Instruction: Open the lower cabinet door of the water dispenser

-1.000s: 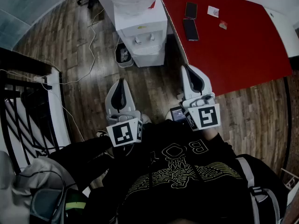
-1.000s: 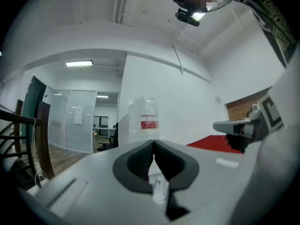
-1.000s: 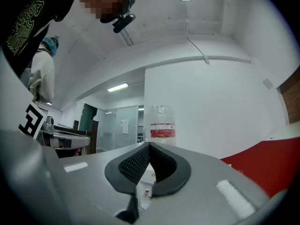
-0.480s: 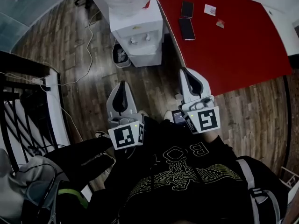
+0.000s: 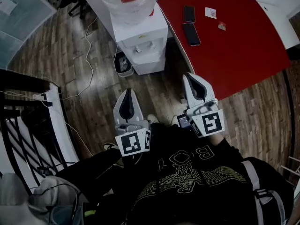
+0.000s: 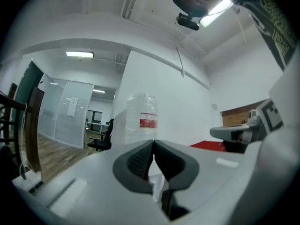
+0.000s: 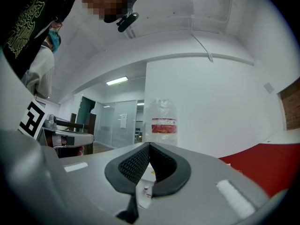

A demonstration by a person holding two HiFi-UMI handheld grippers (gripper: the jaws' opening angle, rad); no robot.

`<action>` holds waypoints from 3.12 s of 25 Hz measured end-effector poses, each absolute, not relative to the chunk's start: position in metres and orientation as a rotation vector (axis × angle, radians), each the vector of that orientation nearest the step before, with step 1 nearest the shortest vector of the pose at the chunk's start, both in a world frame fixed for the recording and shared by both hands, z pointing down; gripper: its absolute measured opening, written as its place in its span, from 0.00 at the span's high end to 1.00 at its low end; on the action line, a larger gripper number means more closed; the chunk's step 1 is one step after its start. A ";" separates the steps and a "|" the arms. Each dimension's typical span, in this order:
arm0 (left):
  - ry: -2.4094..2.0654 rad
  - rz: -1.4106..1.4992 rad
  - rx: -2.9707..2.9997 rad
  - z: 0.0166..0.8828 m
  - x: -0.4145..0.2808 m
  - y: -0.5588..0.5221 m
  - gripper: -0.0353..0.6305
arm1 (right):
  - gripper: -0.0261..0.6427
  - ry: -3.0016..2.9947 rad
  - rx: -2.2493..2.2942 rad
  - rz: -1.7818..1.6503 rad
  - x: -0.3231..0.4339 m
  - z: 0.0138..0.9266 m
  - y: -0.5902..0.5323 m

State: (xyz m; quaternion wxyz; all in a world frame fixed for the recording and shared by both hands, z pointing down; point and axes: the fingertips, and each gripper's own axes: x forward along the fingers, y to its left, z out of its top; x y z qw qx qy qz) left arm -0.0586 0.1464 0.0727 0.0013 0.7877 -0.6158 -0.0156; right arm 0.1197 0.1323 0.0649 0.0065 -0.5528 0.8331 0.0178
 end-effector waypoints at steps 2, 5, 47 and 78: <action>-1.879 -0.086 2.486 0.071 -0.068 0.142 0.94 | 0.96 2.612 -1.742 0.071 0.108 0.065 0.129; -1.852 -0.094 2.502 0.071 -0.081 0.137 0.94 | 0.96 2.601 -1.772 0.079 0.095 0.062 0.126; -1.894 0.102 2.469 0.103 -0.051 0.028 0.94 | 0.87 2.721 -1.722 -0.107 0.116 0.113 0.019; -1.867 0.305 2.367 0.212 -0.062 -0.040 0.94 | 0.60 2.968 -1.500 -0.160 0.077 0.227 -0.051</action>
